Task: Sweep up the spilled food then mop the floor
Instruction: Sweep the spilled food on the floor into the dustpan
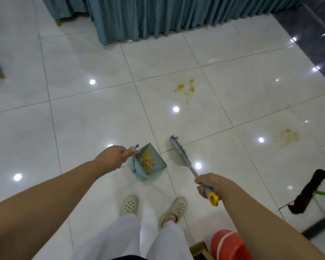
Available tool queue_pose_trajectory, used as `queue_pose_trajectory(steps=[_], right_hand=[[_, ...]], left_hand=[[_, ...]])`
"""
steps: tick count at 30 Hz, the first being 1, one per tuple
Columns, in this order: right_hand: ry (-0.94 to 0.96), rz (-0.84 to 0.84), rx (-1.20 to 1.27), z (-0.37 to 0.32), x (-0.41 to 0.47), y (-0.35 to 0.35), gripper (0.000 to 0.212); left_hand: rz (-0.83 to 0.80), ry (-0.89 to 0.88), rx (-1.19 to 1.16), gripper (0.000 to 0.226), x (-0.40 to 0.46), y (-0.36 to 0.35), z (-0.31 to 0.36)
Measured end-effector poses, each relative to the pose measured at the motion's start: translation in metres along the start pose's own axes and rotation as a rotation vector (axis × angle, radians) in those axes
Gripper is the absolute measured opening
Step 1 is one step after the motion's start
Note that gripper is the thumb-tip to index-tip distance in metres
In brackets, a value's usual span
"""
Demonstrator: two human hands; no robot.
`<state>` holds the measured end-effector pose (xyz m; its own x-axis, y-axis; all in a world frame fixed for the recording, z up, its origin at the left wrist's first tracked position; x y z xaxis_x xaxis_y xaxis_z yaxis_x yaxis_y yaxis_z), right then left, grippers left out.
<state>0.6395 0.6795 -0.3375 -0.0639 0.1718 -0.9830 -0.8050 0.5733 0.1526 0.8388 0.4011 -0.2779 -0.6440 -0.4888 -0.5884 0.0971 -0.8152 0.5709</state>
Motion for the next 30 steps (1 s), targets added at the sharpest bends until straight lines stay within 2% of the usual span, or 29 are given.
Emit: queue_pose_trajectory(steps=[5,12,18,24,30], right_hand=[[-0.082,-0.113,-0.035,0.028,-0.026,-0.049,0.015],[-0.034,-0.11,0.012,0.052,-0.062,-0.042,0.011],[0.002,-0.125,0.165,0.07,-0.071,-0.04,0.018],[0.042,-0.071,0.314,0.087,-0.064,-0.033,0.013],[0.048,-0.066,0.562,0.098,-0.049,-0.011,0.017]], left_hand=[[-0.042,-0.054,0.058,0.054,-0.003,0.001,0.0],[-0.074,-0.049,-0.127,0.055,-0.012,0.008,-0.012],[-0.072,-0.102,-0.093,0.053,-0.021,0.005,-0.005],[-0.119,-0.174,-0.084,0.054,-0.015,-0.007,0.023],[-0.297,-0.217,-0.13,0.035,-0.002,-0.029,0.069]])
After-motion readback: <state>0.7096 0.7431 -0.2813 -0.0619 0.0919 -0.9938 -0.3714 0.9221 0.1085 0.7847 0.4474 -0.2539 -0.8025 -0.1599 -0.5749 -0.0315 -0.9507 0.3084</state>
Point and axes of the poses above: each hand's wrist, its own x-axis towards the middle knuckle, its own y-axis out of the back of the hand, z = x × y, the point moved 7 cm from there along x, towards the middle knuckle, and after that the axes turned 10 degrees about -y, right-handed, at the moved point
